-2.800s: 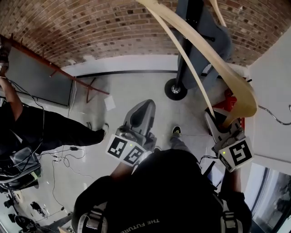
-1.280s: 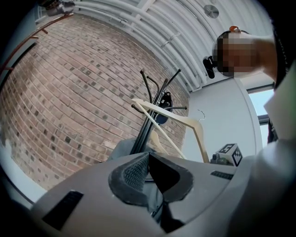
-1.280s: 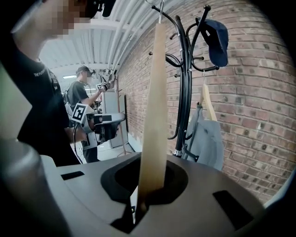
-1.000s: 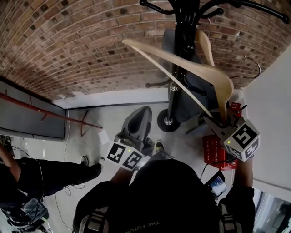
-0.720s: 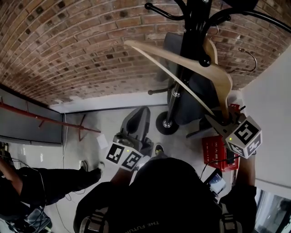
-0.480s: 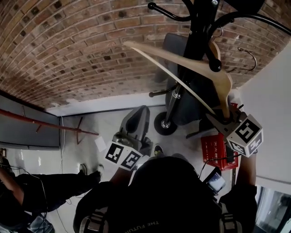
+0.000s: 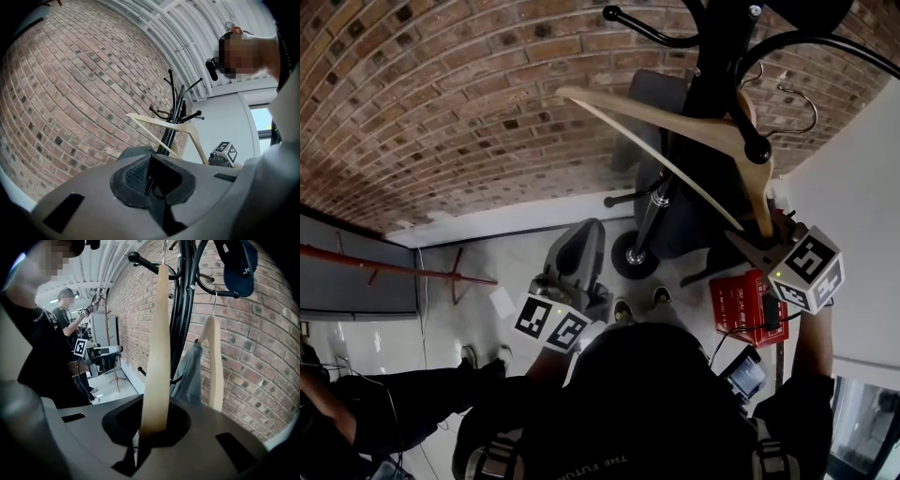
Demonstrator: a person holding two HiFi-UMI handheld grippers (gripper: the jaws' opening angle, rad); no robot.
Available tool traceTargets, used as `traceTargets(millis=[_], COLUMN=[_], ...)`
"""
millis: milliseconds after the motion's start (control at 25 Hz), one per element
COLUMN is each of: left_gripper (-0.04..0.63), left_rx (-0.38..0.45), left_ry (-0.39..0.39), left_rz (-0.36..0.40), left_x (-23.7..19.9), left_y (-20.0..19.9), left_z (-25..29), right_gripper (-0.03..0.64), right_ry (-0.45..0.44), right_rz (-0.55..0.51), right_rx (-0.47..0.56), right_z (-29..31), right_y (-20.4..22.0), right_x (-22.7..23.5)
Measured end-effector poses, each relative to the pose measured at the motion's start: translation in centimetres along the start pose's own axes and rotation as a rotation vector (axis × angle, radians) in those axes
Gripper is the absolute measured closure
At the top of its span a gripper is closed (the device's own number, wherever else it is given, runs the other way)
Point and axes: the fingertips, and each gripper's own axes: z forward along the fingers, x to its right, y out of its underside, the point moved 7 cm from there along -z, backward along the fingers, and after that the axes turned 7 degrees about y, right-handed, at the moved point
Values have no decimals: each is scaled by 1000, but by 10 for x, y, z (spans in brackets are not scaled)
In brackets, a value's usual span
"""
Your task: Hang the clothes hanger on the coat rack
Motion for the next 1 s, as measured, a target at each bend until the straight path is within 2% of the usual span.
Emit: traceTargets(millis=[560,1000], left_gripper=[575,574], left_rx=[0,1], left_ry=[-9,-30], left_rz=[-3,-5], left_x=[-12,-16], left_y=[-1,-1], left_z=[0,-6], right_gripper=[589,589], right_ry=[-36,-28], right_rz=[-27,-52], right_rx=[-82,-131], right_z=[21,34], right_y=[-3,1], right_x=[7,10])
